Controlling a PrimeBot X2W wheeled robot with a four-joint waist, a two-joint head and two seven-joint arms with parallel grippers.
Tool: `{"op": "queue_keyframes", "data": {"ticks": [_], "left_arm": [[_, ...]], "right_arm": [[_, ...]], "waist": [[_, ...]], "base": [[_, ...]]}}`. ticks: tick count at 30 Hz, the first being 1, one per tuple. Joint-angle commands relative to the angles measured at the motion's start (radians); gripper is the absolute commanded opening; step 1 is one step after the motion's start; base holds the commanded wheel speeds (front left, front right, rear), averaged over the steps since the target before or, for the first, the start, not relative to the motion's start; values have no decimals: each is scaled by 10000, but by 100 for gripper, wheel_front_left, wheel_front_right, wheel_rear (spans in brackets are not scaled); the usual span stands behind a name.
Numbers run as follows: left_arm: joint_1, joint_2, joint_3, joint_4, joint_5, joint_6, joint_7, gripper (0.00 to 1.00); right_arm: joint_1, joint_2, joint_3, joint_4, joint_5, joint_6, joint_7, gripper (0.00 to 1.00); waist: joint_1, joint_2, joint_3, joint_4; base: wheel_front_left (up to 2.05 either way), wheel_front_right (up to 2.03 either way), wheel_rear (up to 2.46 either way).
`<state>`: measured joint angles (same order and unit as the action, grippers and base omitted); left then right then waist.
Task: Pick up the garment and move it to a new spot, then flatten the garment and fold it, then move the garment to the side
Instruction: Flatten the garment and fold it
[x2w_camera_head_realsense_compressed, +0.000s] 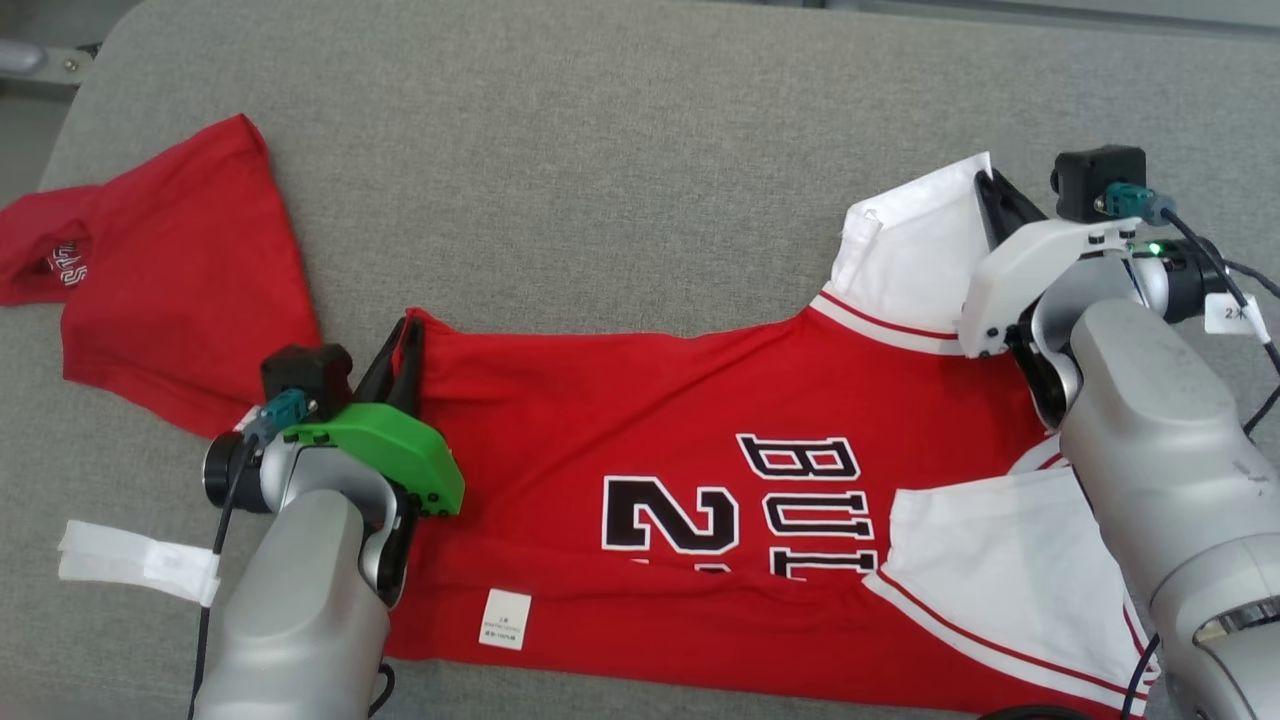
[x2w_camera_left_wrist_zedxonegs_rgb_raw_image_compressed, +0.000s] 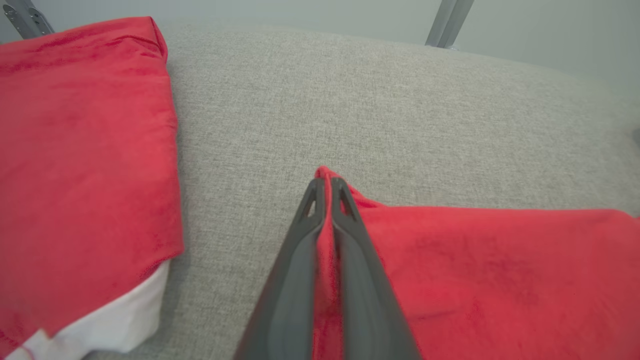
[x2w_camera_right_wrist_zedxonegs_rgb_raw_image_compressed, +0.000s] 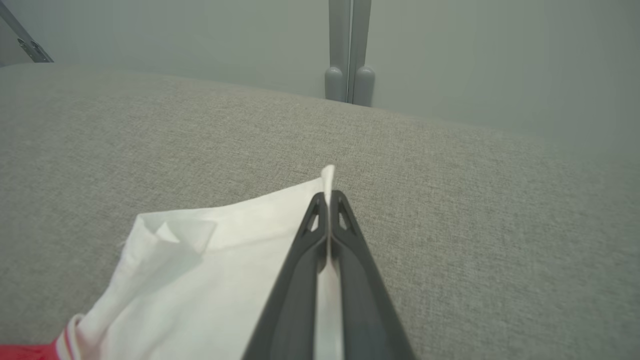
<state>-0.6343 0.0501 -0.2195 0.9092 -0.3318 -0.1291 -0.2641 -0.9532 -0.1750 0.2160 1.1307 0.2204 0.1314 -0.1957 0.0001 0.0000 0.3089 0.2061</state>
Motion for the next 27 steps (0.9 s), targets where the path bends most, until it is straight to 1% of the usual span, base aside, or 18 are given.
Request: {"op": "queue_keyframes", "data": {"ticks": [1,6,10,18,21,27], "left_arm": [[189,100,102,-51,86,-7,2,0],[732,258,392,-49,196,-10,2,0],[1068,411,593,-25,269,-12,2,0],[1641,694,909,-268,348,-19,2,0],[1876,697,888,-551,268,-22,2,0],[2561,655,1002,-1365,180,-24,2,0]], "right_arm": [[286,-9,10,21,103,-16,-161,0],[1164,-32,198,-488,726,-16,-576,0],[2075,-243,406,-1332,1414,-14,-681,0],[4067,-713,826,-3503,2590,-14,-699,0],[4800,-865,929,-4295,2877,-16,-696,0],[6043,-1026,1196,-5309,3344,-14,-696,0]], "waist": [[-1,0,-526,-229],[-1,0,-1236,-482],[-1,0,-1648,-724],[-1,0,-1957,-1218],[-1,0,-2014,-1317],[-1,0,-2240,-1364]], "base": [[0,0,0],[0,0,0],[0,0,0],[0,0,0],[0,0,0],[0,0,0]]}}
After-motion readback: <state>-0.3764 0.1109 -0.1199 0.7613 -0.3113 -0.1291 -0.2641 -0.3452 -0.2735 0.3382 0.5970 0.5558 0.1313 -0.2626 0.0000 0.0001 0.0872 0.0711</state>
